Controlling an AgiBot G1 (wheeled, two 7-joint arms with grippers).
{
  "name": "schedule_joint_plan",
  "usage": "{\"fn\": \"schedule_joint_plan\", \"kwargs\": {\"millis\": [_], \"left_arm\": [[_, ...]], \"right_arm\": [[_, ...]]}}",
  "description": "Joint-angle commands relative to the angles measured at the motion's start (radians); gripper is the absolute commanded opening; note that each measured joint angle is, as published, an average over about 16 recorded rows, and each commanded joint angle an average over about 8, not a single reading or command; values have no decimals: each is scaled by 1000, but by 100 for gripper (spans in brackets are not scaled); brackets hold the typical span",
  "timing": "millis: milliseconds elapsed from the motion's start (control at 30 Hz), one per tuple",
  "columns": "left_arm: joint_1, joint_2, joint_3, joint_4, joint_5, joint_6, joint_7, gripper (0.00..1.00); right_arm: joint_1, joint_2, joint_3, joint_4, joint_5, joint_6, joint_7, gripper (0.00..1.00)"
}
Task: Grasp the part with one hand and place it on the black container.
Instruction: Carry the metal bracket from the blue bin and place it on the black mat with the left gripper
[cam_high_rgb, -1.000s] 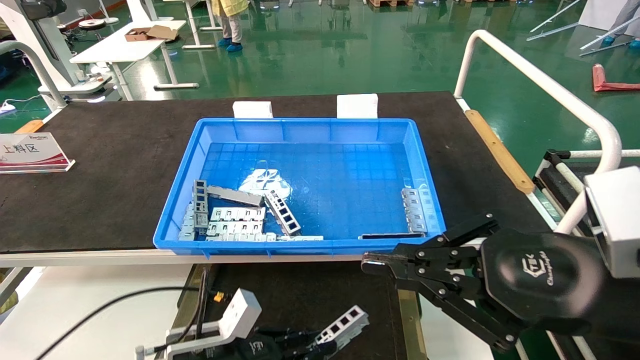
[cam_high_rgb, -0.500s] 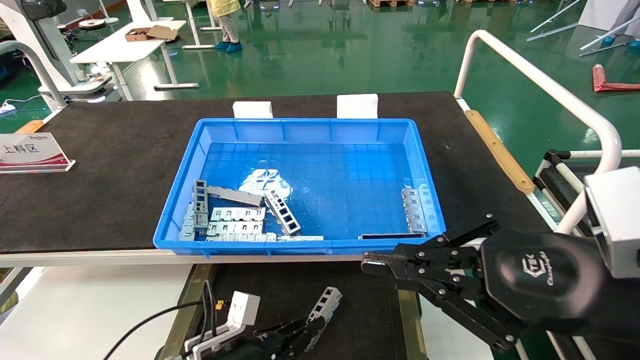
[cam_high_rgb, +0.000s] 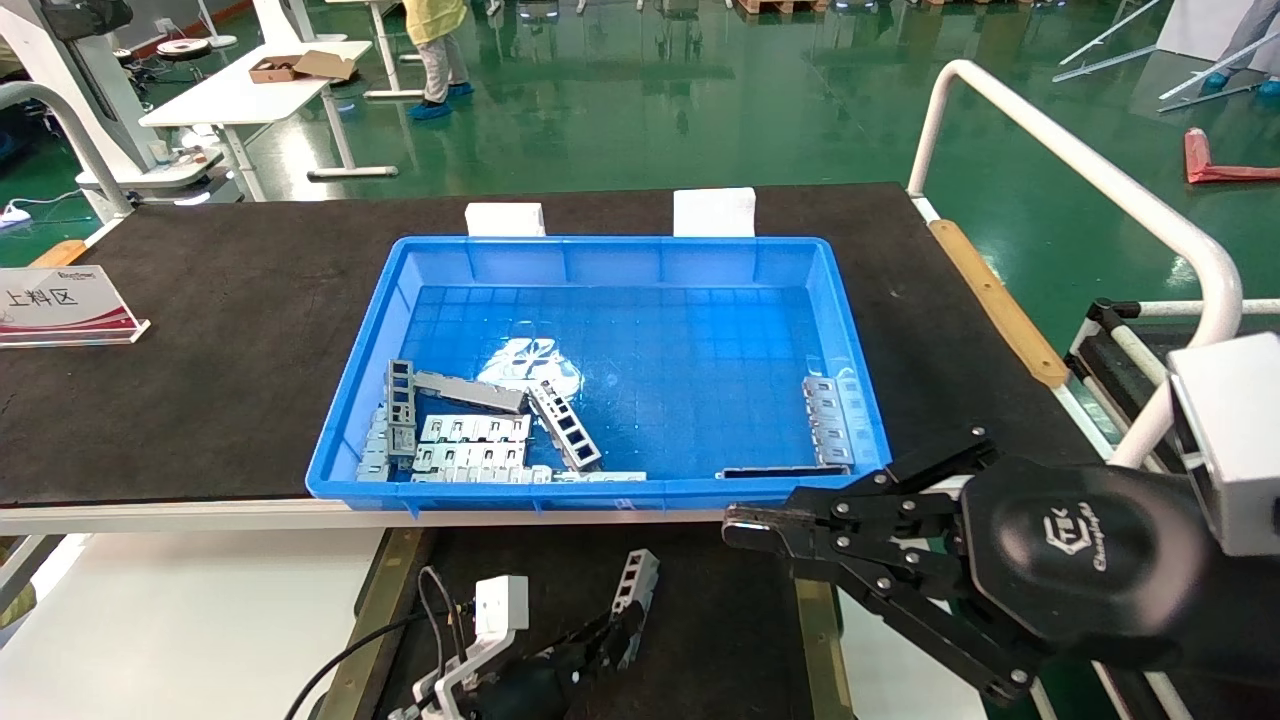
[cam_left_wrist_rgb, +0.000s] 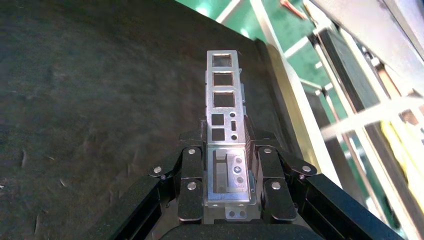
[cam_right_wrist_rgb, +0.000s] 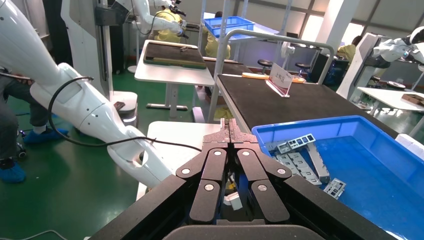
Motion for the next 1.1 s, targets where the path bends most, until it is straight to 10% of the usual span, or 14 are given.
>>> {"fn": "schedule_joint_plan", "kwargs": {"millis": [33,833,933,1100], "left_arm": [[10,24,-22,1,-12,-36,-1,0],[25,210,-204,170,51,-97,89,0],[22,211,-197,183,52,-82,94,7],[22,210,-192,198,47,-65,98,67]], "right_arm": [[0,0,0,0,0,0,0,0],[0,0,0,0,0,0,0,0],[0,0,0,0,0,0,0,27],[0,0,0,0,0,0,0,89]]}}
